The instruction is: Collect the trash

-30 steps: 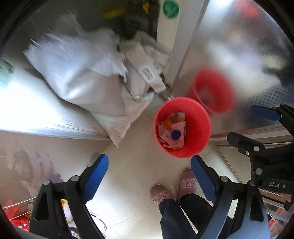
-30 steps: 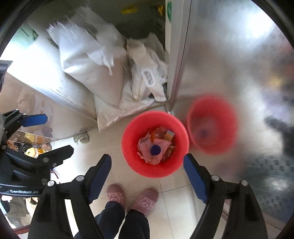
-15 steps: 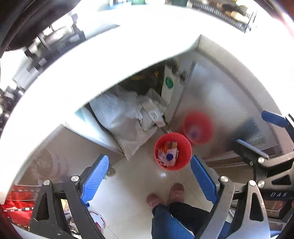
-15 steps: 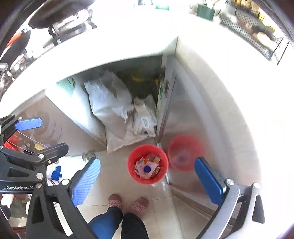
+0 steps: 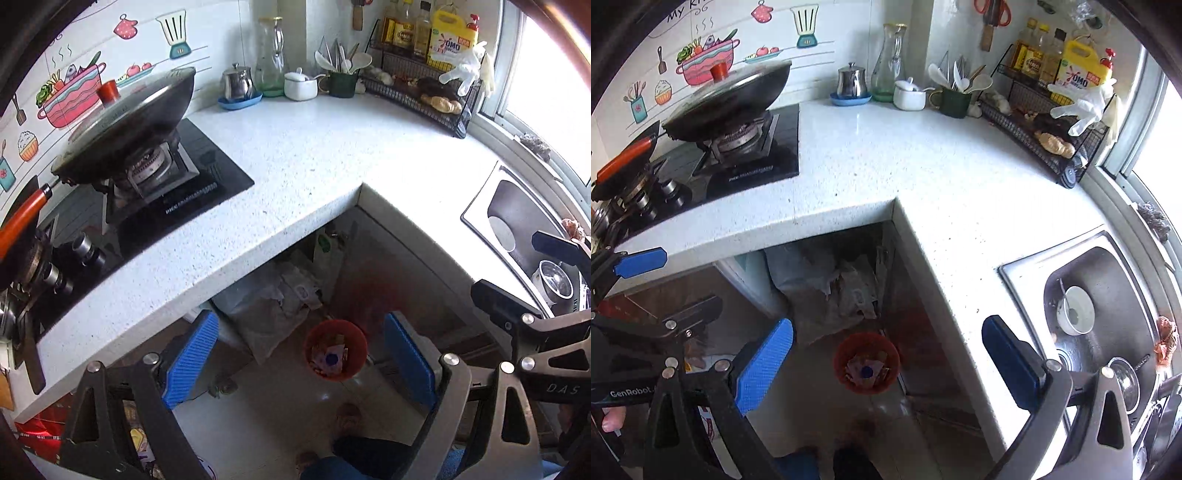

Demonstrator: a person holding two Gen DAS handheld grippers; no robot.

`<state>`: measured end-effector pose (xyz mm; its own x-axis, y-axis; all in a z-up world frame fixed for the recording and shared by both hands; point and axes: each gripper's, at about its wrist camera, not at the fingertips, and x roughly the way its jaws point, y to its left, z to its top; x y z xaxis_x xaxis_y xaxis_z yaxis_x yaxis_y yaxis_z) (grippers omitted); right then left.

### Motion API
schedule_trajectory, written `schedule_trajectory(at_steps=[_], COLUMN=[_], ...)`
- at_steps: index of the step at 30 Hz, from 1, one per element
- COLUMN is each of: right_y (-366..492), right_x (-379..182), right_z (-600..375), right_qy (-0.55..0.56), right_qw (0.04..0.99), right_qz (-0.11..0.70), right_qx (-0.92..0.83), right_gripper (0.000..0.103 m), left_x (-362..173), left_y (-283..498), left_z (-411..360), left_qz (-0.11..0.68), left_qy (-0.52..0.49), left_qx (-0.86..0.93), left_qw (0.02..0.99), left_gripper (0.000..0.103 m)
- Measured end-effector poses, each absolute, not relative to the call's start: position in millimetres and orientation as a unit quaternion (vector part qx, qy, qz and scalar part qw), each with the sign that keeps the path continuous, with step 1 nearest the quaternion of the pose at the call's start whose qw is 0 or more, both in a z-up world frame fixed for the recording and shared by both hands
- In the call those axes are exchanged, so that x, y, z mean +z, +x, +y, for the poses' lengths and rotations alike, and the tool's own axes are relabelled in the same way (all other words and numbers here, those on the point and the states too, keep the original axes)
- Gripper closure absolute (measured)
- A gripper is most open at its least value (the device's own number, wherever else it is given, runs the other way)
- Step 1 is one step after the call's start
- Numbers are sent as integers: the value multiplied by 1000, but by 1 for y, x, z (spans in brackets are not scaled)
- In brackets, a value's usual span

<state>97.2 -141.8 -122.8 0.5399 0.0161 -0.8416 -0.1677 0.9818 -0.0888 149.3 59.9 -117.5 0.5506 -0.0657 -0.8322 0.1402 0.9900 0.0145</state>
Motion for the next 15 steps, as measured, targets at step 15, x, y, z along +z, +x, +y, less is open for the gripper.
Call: schedule_trajectory(at_steps=[15], right_y=[52], right_x=[-34], right_z=[-129], right_qy=[-55], right_qw=[912], right_qz=[404], right_qx=[-33], right_gripper=[1], left_x=[-18], left_y=[107], left_z=[75], left_qz=[408], left_qy=[66], left_qx=[-105], left_qw=[904], left_gripper=[13])
